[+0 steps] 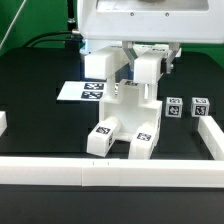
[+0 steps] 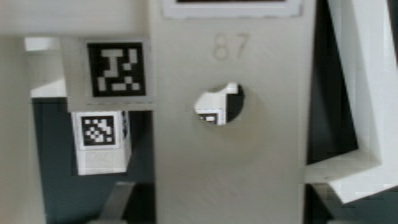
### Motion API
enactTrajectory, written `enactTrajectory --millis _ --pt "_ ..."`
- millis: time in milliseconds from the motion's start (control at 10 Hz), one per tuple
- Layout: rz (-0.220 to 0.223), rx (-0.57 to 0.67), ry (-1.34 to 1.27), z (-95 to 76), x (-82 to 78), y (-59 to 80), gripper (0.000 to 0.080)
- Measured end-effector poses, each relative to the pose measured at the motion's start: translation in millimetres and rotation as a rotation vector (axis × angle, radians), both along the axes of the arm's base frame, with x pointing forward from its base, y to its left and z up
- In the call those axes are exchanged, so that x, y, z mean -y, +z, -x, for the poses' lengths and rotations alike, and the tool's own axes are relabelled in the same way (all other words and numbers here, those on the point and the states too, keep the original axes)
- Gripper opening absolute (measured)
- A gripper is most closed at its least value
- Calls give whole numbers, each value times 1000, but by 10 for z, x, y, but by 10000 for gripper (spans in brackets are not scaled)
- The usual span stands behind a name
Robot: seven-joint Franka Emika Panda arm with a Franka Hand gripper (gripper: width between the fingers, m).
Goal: Assemble chair
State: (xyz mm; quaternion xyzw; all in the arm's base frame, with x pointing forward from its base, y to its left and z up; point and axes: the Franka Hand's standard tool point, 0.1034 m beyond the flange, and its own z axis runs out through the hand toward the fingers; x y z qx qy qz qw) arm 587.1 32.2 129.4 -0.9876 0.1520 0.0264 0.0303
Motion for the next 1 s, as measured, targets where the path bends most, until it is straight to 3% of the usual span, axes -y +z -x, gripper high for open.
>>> enactTrajectory --millis 1000 --pt "13 -10 -1 96 9 -226 284"
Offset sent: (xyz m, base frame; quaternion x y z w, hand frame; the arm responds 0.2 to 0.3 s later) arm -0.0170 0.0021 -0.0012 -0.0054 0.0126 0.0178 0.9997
